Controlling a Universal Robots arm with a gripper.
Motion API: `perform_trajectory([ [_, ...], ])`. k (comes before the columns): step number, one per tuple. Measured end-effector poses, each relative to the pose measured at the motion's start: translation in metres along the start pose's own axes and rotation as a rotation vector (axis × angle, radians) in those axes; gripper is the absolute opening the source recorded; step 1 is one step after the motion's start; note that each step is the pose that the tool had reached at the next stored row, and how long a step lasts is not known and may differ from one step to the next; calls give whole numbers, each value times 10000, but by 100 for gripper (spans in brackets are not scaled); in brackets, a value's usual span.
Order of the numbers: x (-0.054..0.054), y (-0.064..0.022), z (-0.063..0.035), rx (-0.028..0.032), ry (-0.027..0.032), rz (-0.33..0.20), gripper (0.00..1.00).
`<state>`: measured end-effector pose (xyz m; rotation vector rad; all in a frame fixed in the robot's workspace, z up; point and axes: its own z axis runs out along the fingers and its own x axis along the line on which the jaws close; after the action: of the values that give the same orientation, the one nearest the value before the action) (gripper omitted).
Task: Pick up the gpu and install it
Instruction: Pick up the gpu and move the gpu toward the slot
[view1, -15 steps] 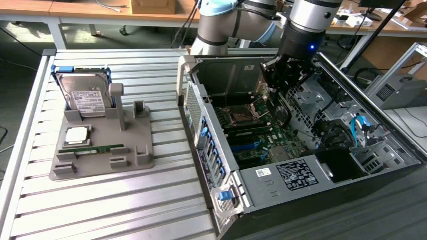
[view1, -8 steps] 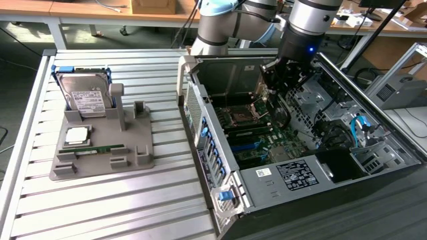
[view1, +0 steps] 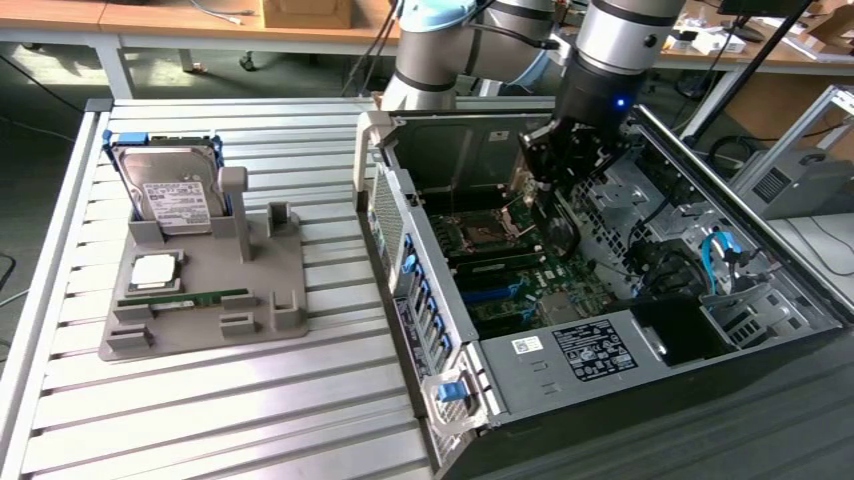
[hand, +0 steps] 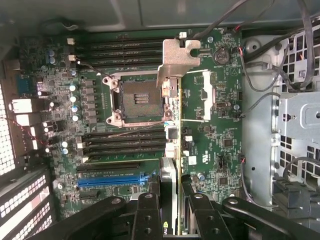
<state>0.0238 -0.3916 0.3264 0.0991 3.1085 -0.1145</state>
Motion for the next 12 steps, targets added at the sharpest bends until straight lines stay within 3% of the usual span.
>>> perform_trajectory([
  [12, 0, 5, 71, 7, 0, 0, 27],
])
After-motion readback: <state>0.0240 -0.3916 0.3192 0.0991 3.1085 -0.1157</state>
